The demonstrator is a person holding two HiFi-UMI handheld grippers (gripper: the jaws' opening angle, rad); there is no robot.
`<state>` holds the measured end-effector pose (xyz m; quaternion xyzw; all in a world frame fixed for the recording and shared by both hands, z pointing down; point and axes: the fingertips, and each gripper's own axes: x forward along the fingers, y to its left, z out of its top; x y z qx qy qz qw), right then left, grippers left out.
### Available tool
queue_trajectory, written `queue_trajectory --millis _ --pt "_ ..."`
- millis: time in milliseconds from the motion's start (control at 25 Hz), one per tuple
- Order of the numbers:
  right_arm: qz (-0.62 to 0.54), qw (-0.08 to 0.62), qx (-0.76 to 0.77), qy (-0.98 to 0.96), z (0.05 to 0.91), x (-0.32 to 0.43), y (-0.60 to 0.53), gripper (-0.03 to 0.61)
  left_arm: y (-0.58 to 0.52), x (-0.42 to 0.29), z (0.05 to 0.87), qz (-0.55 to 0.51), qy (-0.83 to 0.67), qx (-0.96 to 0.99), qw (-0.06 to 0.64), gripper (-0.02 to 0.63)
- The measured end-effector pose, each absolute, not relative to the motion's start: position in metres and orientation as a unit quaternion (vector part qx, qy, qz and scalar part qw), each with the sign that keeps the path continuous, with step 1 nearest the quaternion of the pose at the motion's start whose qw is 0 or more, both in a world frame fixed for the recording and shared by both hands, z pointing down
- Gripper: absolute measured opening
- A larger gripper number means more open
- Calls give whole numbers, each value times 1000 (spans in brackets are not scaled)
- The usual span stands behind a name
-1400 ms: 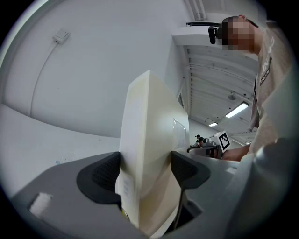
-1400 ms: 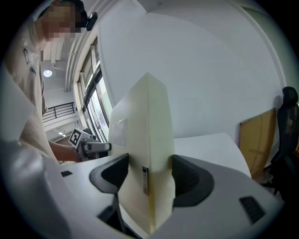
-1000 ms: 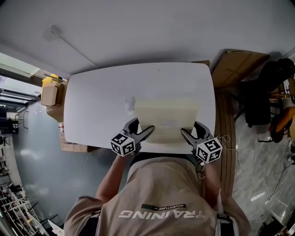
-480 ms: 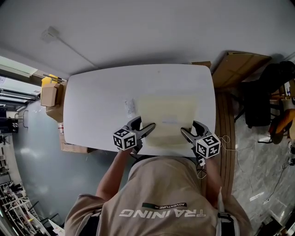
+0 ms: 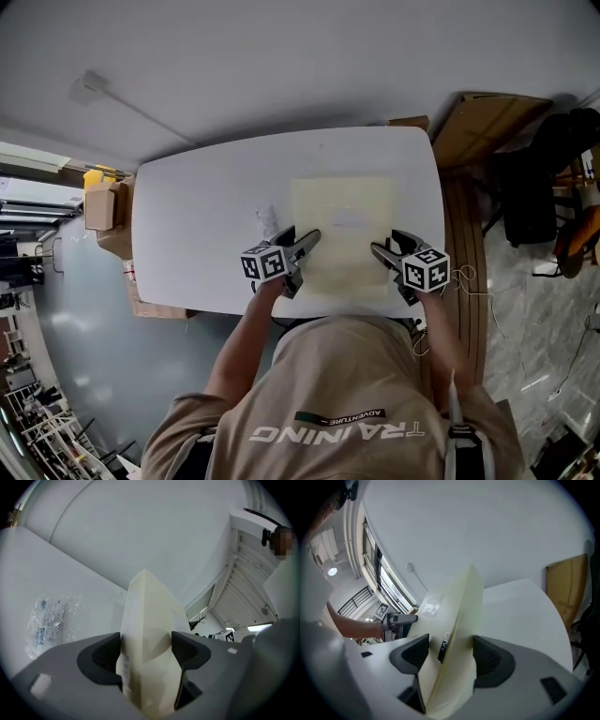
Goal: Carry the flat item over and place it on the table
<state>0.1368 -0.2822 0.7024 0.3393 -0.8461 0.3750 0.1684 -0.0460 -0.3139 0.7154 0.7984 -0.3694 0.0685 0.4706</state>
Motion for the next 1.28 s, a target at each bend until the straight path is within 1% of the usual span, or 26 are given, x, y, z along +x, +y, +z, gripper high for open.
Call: queue_trajectory --millis 320,640,760,920,1120,1280 --pt "416 180 340 -824 740 135 -293 276 -319 -46 754 95 -379 759 521 324" --pt "422 201 339 -816 759 134 -298 276 -318 -47 776 112 -393 731 546 324" --pt "423 199 342 -815 761 136 -299 276 -319 -46 778 108 -397 730 546 324" --pt "411 216 346 -815 759 137 -299 276 -319 -45 776 104 -407 730 538 324" --pt "370 241 355 -824 745 140 -301 276 -321 -48 758 101 -425 748 500 322" --pt "329 238 370 -836 722 141 -299 276 -318 -51 740 95 -420 769 473 321"
